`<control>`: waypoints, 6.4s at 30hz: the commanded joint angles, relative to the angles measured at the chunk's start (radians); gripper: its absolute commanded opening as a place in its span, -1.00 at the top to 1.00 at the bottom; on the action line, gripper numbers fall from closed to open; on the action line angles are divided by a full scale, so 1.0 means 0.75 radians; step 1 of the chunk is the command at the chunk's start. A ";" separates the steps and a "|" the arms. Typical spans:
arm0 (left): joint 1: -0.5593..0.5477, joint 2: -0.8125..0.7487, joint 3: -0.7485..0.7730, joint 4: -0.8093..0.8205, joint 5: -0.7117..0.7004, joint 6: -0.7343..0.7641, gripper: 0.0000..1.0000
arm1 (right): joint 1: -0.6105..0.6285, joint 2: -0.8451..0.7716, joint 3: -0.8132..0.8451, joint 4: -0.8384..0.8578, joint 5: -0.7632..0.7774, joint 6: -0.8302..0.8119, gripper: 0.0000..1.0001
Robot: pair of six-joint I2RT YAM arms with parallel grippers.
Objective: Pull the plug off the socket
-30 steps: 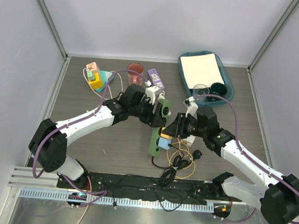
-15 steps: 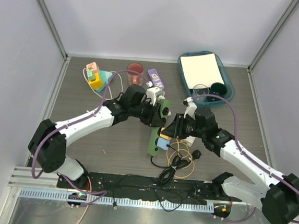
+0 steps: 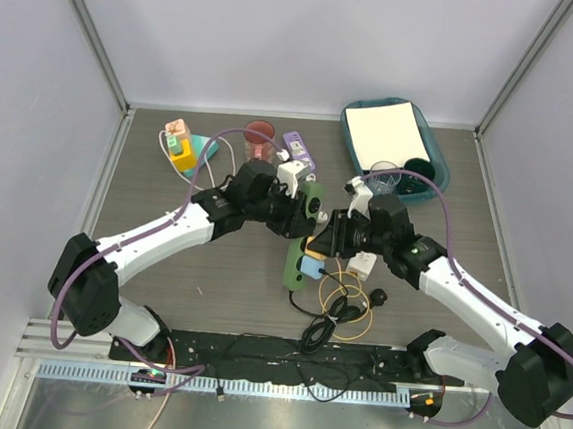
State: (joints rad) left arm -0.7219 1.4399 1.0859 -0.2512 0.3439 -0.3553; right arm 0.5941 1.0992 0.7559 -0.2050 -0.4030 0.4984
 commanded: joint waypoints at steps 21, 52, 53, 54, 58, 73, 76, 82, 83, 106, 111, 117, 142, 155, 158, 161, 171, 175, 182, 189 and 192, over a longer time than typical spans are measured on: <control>0.059 -0.022 -0.030 -0.381 -0.375 0.226 1.00 | -0.072 -0.091 0.279 -0.125 -0.052 -0.163 0.98; 0.067 0.078 0.004 -0.442 -0.600 0.198 1.00 | 0.208 -0.052 0.162 -0.011 0.186 -0.090 0.99; 0.067 0.068 0.000 -0.438 -0.602 0.210 1.00 | 0.208 -0.064 0.164 -0.011 0.216 -0.102 0.99; 0.067 0.048 -0.008 -0.436 -0.604 0.218 1.00 | 0.202 -0.073 0.188 -0.033 0.226 -0.114 0.98; 0.067 -0.026 -0.034 -0.365 -0.581 0.273 1.00 | 0.143 -0.089 0.240 -0.070 0.121 -0.190 0.98; 0.067 -0.038 0.000 -0.442 -0.702 0.271 1.00 | 0.122 -0.112 0.281 -0.193 0.081 -0.247 0.98; 0.067 -0.034 -0.010 -0.444 -0.716 0.257 1.00 | 0.120 -0.079 0.360 -0.211 0.163 -0.251 0.99; 0.067 -0.001 -0.014 -0.446 -0.669 0.241 1.00 | 0.122 -0.069 0.295 -0.168 0.226 -0.243 0.98; 0.067 -0.009 -0.016 -0.444 -0.657 0.239 1.00 | 0.122 -0.081 0.287 -0.168 0.289 -0.233 0.98; 0.069 -0.249 -0.075 -0.291 -0.720 0.208 1.00 | -0.328 0.348 0.090 0.295 0.296 0.000 0.92; 0.069 -0.306 -0.094 -0.268 -0.673 0.202 1.00 | -0.352 0.534 0.086 0.418 0.247 0.027 0.79; 0.069 -0.312 -0.084 -0.277 -0.594 0.194 1.00 | -0.359 0.619 0.044 0.455 0.292 -0.024 0.53; 0.069 -0.371 -0.126 -0.191 -0.426 0.192 1.00 | -0.073 0.156 0.031 0.477 -0.127 0.061 -0.59; 0.071 -0.457 -0.180 -0.087 -0.338 0.169 1.00 | 0.198 0.395 -0.116 0.971 -0.043 0.170 -0.56; 0.069 -0.468 -0.184 -0.082 -0.338 0.167 1.00 | 0.243 0.457 -0.096 0.973 -0.023 0.178 -0.52; 0.071 -0.466 -0.190 -0.078 -0.344 0.167 1.00 | 0.294 0.481 -0.092 1.005 0.028 0.205 -0.50; 0.071 -0.459 -0.188 -0.084 -0.364 0.169 1.00 | 0.402 0.635 -0.077 1.053 0.112 0.252 -0.15; 0.071 -0.457 -0.194 -0.080 -0.364 0.173 1.00 | 0.408 0.645 -0.075 1.030 0.138 0.250 0.32; 0.069 -0.382 -0.163 -0.174 -0.544 0.208 1.00 | 0.423 0.518 -0.077 0.983 0.183 0.188 0.98; 0.069 -0.306 -0.145 -0.230 -0.583 0.238 1.00 | 0.427 0.353 -0.126 0.903 0.337 0.123 0.98; 0.071 -0.318 -0.157 -0.213 -0.589 0.281 1.00 | 0.427 0.334 -0.122 0.862 0.327 0.103 0.99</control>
State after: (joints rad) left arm -0.6861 1.1934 0.9684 -0.3702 0.0212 -0.2356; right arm 0.9165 1.4361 0.6529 0.3927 -0.2062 0.6167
